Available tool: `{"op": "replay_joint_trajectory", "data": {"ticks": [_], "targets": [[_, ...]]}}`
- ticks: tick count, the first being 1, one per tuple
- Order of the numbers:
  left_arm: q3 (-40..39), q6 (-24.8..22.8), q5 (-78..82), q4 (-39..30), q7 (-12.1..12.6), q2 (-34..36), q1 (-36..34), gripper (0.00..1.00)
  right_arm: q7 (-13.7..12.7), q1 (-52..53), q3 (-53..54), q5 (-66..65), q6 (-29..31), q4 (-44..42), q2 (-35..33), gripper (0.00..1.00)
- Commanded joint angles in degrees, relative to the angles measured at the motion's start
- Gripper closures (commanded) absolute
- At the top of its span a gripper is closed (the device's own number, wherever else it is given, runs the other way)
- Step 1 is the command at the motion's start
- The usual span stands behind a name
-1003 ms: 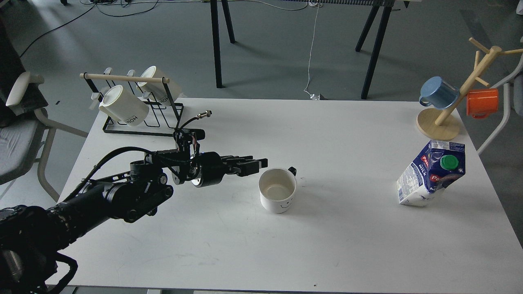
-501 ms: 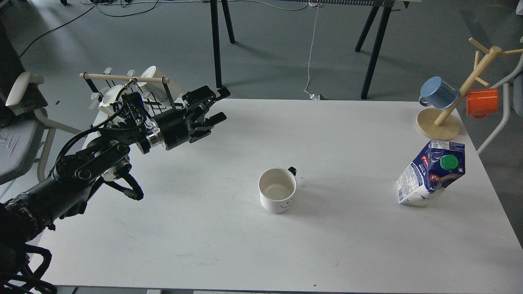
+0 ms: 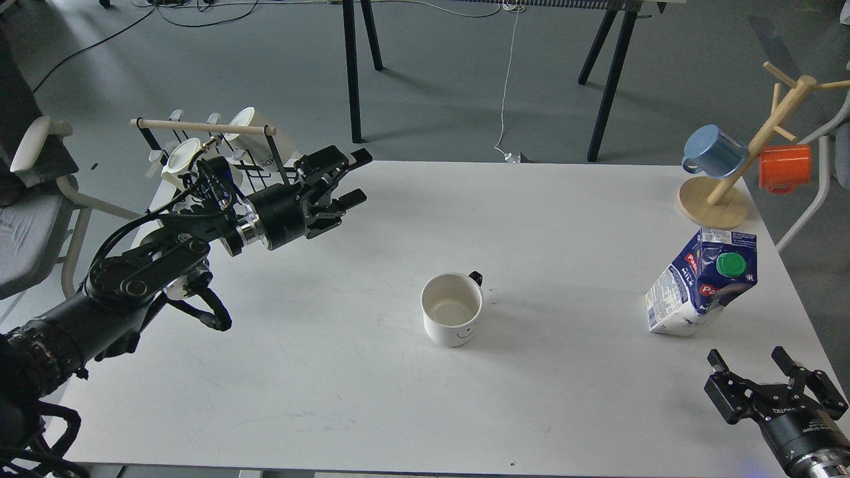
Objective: Place cup and milk with both arms
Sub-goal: 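Reach the right gripper to the milk carton and grasp it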
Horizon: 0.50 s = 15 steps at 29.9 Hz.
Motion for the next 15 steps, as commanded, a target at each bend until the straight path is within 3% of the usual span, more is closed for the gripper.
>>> {"op": "replay_joint_trajectory", "data": {"ticks": [1, 15], "targets": [[0.1, 0.0, 0.1, 0.0, 0.0, 0.0, 0.3, 0.09, 0.2, 2.3, -1.0, -1.9, 0.0, -1.3, 1.1, 0.02], [0.1, 0.0, 0.9, 0.1, 0.0, 0.0, 1.7, 0.09, 0.2, 6.9, -1.8, -4.3, 0.0, -5.1, 2.7, 0.02]]}}
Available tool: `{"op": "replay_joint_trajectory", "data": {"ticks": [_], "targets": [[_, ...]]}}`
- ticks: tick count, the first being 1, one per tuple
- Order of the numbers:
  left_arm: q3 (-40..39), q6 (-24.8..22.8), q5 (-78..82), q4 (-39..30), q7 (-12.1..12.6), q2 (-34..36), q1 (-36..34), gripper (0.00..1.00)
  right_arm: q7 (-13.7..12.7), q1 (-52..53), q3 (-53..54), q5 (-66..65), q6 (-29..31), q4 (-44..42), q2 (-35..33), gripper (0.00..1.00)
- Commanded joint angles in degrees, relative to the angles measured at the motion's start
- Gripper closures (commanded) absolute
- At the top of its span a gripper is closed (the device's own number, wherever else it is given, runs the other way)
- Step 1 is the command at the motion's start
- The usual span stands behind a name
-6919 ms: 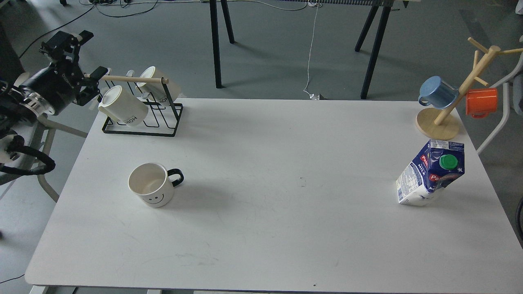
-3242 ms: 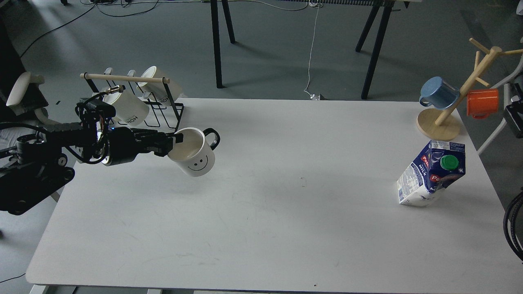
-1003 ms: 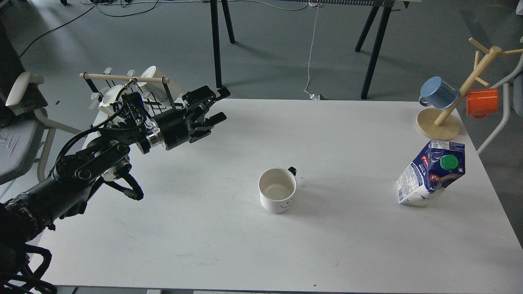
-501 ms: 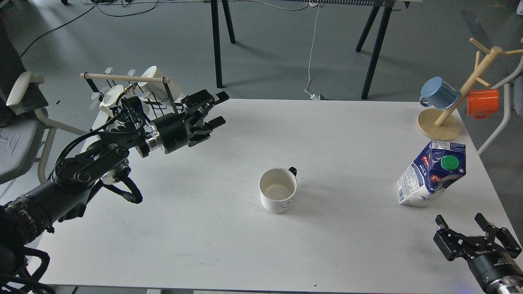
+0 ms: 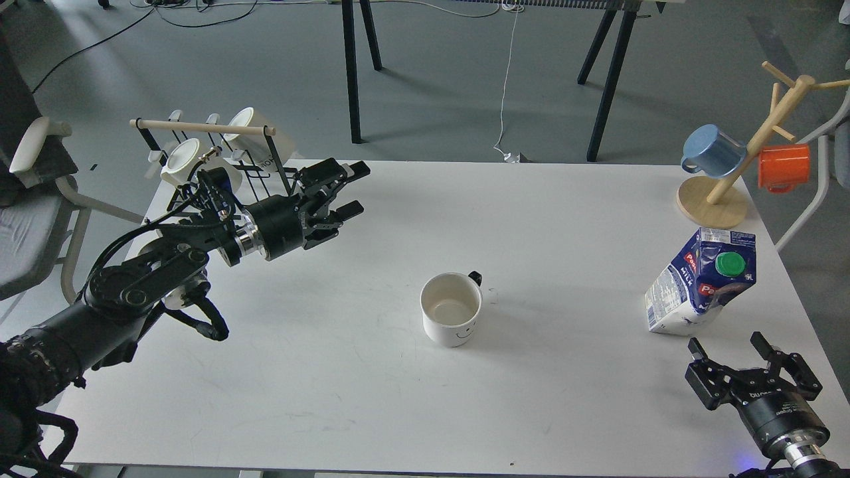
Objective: Place cup and milk with both arms
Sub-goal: 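Reach the right gripper to the milk carton and grasp it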
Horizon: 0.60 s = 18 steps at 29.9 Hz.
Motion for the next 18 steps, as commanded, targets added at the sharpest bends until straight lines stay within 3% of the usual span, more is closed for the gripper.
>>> {"op": "replay_joint_trajectory", "data": {"ticks": [1, 18], "targets": [[0.0, 0.0, 0.2, 0.0, 0.0, -0.2, 0.1, 0.09, 0.1, 1.8, -0.2, -0.6, 0.0, -0.6, 0.3, 0.02], [0.0, 0.0, 1.0, 0.2, 0.0, -0.1, 1.1, 0.09, 0.2, 7.1, -0.1, -4.6, 0.0, -1.8, 4.3, 0.02]]}}
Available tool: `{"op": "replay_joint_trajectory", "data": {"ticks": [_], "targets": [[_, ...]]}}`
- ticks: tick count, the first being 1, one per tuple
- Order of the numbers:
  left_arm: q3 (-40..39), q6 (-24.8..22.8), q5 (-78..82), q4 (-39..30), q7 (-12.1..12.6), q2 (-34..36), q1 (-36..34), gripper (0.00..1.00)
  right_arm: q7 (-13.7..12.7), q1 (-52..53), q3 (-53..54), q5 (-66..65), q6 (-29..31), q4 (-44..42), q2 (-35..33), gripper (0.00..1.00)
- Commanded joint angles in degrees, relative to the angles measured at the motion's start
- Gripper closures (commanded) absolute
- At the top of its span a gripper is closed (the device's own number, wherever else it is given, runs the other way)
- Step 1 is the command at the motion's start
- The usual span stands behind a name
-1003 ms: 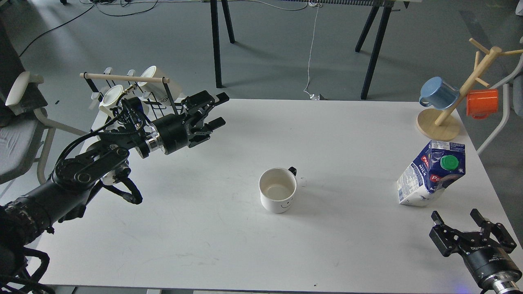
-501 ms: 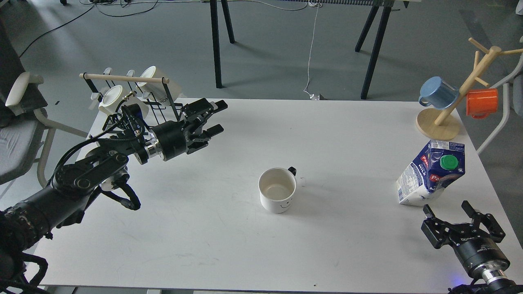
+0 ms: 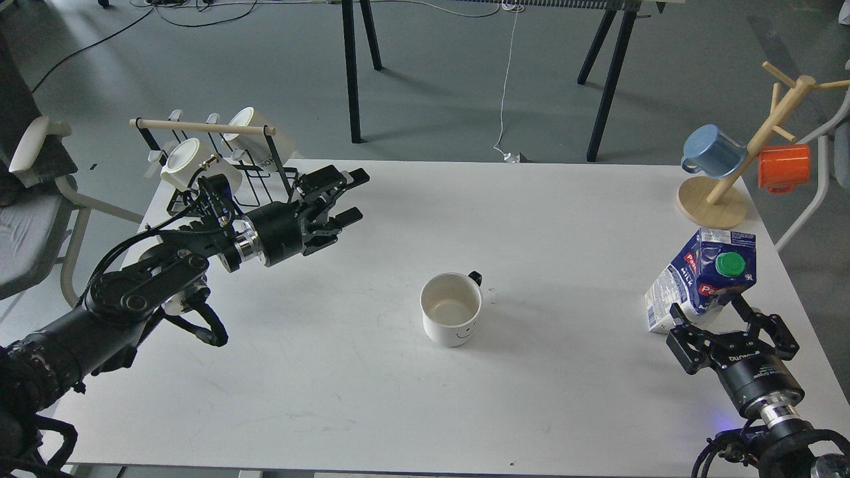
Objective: Place cup and milk with both arms
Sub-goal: 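Reach the right gripper to the milk carton and grasp it, then carry the milk carton beside the white mug and set it down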
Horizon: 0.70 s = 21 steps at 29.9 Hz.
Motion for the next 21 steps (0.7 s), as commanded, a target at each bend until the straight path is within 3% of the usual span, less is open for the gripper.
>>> {"op": "replay_joint_trajectory", "data": {"ticks": [1, 7, 8, 12, 15, 17, 21], "targets": [[0.0, 0.0, 0.8, 0.0, 0.0, 0.0, 0.1, 0.09, 0.2, 0.5, 0.1, -0.2, 0.0, 0.1, 1.0, 0.02], [0.0, 0.0, 0.9, 0.1, 0.0, 0.0, 0.5, 0.09, 0.3, 1.4, 0.3, -0.2, 0.0, 0.2, 2.4, 0.05], [0.0, 0.0, 1.0, 0.1, 0.0, 0.0, 0.6, 0.09, 0.3, 1.4, 0.3, -0.2, 0.0, 0.2, 2.4, 0.08], [0.0, 0.0, 1.0, 0.1, 0.0, 0.0, 1.3, 0.08, 0.3, 1.3, 1.0, -0.2, 0.0, 0.4, 3.1, 0.43], [0.0, 0.0, 1.0, 0.2, 0.0, 0.0, 1.4, 0.08, 0.3, 1.1, 1.1, -0.2, 0.0, 0.8, 3.2, 0.51], [0.0, 0.0, 1.0, 0.3, 0.0, 0.1, 1.4, 0.08, 0.3, 1.1, 1.1, -0.2, 0.0, 0.9, 3.2, 0.61], [0.0, 0.1, 1.0, 0.3, 0.0, 0.0, 1.6, 0.08, 0.3, 1.3, 0.9, -0.2, 0.0, 1.5, 4.0, 0.62]]}}
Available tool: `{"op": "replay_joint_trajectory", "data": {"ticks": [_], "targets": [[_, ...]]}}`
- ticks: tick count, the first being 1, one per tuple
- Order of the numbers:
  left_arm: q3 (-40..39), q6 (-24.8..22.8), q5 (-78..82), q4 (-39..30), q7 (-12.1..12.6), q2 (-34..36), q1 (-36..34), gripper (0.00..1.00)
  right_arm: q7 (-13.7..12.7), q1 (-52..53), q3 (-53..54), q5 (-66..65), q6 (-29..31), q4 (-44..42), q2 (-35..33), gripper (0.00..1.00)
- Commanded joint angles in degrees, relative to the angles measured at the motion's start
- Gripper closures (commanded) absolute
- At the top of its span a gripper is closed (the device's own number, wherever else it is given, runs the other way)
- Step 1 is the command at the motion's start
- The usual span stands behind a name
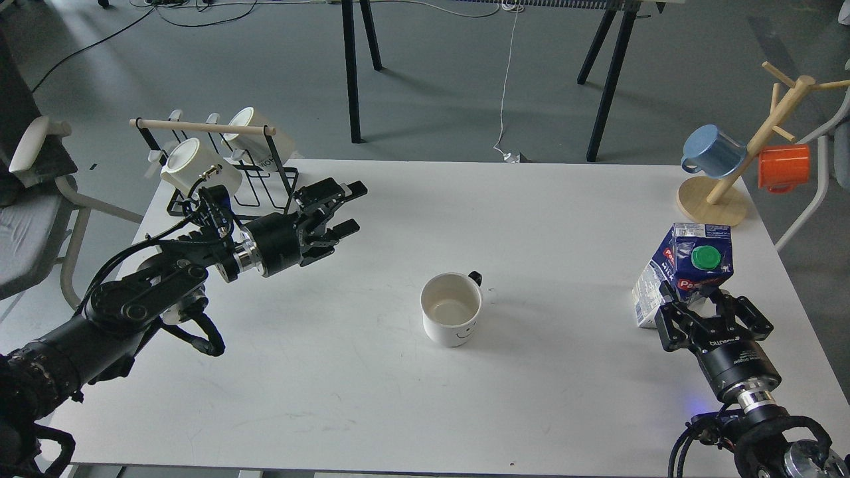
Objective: Place cup and milk with both arms
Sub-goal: 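Carry the milk carton beside the white mug and set it down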
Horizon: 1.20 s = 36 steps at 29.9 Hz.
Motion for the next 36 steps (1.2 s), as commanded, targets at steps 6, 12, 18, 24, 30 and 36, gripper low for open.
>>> {"op": "replay_joint_trajectory", "data": {"ticks": [6, 12, 18, 24, 30, 36], "targets": [[0.0, 0.1, 0.0, 0.1, 0.0, 0.0, 0.2, 0.08, 0.0, 0.0, -0.4, -0.2, 0.0, 3.9, 1.2, 0.63], [0.0, 0.1, 0.1, 0.1, 0.0, 0.0, 0.2, 0.08, 0.0, -0.1, -1.1, -1.6, 0.0, 7.8, 1.4, 0.63], [0.0, 0.1, 1.0, 0.1, 0.0, 0.0, 0.3, 0.08, 0.0, 0.0, -4.8, -5.6, 0.0, 8.7, 5.8, 0.62], [0.0, 0.2, 1.8, 0.1, 0.0, 0.0, 0.4, 0.08, 0.0, -0.4, -6.9, -9.4, 0.0, 8.7, 10.3, 0.60], [0.0, 0.1, 2.2, 0.1, 0.0, 0.0, 1.0, 0.08, 0.0, -0.1, -7.8, -11.7, 0.0, 7.7, 13.4, 0.59], [0.0, 0.2, 2.4, 0.1, 0.0, 0.1, 1.8, 0.08, 0.0, 0.3, -8.0, -11.9, 0.0, 5.6, 13.9, 0.56]]}}
